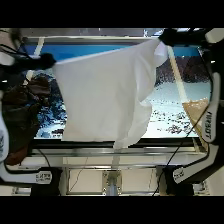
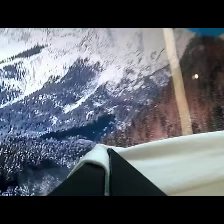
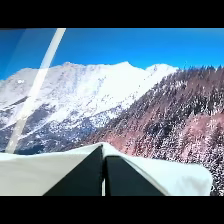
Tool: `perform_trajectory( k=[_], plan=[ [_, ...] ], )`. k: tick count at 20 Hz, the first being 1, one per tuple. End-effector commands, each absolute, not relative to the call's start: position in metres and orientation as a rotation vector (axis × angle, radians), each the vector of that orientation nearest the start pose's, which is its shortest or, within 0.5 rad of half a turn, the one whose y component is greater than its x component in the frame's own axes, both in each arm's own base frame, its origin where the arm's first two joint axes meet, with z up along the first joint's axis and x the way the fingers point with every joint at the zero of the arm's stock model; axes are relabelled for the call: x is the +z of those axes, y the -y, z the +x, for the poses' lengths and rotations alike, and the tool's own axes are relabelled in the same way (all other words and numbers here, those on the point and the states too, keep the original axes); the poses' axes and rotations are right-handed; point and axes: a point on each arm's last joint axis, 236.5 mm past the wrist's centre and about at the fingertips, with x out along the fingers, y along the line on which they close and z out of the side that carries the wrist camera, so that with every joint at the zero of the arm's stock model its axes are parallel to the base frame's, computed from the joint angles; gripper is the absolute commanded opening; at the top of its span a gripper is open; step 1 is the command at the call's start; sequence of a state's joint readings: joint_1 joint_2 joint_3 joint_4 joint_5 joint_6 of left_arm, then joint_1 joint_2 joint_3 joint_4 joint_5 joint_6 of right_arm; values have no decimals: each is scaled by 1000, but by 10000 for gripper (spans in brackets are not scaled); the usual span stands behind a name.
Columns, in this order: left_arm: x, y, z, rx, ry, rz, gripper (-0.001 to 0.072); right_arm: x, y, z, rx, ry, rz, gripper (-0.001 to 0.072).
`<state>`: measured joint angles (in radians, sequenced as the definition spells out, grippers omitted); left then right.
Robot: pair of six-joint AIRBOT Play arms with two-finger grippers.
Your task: Fold the shirts.
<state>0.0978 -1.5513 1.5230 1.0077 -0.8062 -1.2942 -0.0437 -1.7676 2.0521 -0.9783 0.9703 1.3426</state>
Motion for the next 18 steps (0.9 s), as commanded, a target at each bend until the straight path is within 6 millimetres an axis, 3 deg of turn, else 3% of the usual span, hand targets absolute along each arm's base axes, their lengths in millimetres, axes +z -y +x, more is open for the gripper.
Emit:
perform_trajectory(
  k=[1, 2, 3, 4, 5, 6, 8, 10, 11, 12, 13, 14, 16, 18],
  plan=[
    [-11, 34, 602, -109, -777, -345, 8, 89, -88, 655, 331, -663, 346, 17],
    [-19, 29, 611, -86, -757, -382, 10, 79, -93, 666, 318, -637, 357, 44],
    [-19, 27, 617, -73, -734, -425, 10, 80, -98, 675, 309, -595, 371, 211],
    [-10, 27, 623, -68, -700, -478, 113, 88, -101, 681, 302, -552, 379, 437],
    [8, 26, 628, -72, -664, -509, 441, 102, -104, 683, 301, -511, 380, 501],
    [36, 20, 632, -80, -620, -517, 720, 120, -103, 681, 306, -486, 378, 501],
    [115, -6, 627, -86, -506, -507, 707, 164, -79, 661, 297, -472, 307, 491],
    [198, -59, 593, -36, -399, -453, 706, 197, -17, 608, 219, -581, 150, 476],
    [225, -92, 566, 18, -385, -429, 705, 203, 18, 575, 157, -667, 101, 466],
    [235, -116, 537, 66, -417, -450, 705, 208, 53, 538, 96, -753, 85, 430],
    [226, -136, 502, 112, -500, -476, 705, 208, 77, 505, 61, -823, 110, 429],
    [202, -148, 468, 156, -601, -510, 706, 201, 91, 471, 48, -898, 154, 430],
    [132, -153, 402, 244, -772, -623, 705, 167, 86, 420, 120, -1016, 246, 429],
    [61, -135, 345, 331, -857, -787, 705, 118, 69, 390, 133, -1021, 382, 430]
  ],
)
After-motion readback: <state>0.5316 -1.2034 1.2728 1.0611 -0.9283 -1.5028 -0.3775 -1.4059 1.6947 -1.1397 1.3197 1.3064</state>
